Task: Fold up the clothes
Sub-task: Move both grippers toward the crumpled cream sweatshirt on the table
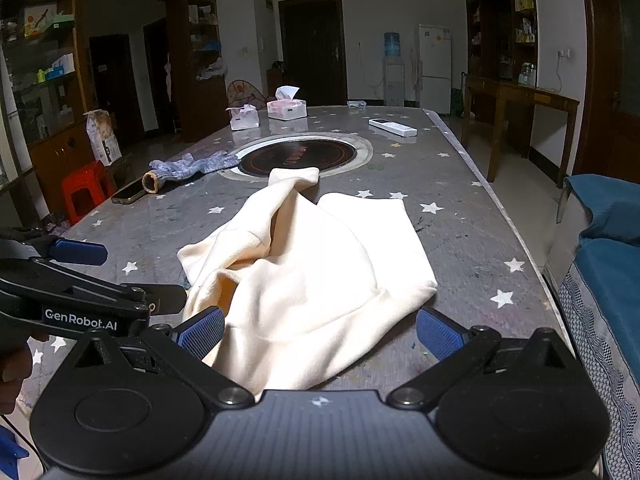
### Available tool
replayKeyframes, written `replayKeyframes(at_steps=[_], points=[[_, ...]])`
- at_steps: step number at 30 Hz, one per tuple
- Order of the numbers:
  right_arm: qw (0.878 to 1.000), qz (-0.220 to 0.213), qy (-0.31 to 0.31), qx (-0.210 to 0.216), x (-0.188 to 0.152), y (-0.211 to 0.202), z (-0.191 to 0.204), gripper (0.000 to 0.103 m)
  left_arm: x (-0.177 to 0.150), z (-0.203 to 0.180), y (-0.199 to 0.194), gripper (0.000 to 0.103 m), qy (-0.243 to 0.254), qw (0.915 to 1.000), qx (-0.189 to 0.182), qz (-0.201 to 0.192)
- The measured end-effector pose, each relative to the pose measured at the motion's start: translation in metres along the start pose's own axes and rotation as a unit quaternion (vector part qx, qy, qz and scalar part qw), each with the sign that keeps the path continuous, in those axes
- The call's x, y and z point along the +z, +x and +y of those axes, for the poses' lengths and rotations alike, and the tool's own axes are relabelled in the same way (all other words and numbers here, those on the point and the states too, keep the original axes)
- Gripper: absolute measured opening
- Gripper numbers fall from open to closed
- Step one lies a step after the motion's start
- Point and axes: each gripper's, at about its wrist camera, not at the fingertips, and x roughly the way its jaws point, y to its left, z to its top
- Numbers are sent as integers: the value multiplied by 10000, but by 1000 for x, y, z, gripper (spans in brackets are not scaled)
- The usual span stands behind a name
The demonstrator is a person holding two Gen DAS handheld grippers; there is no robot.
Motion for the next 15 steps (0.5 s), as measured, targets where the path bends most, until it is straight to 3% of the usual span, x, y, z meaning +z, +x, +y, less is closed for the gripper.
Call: replayKeyframes(at_steps=[15], points=[[10000, 29, -36, 53, 9, 10, -3, 103, 13, 1, 9, 103, 1, 10000, -1, 6]])
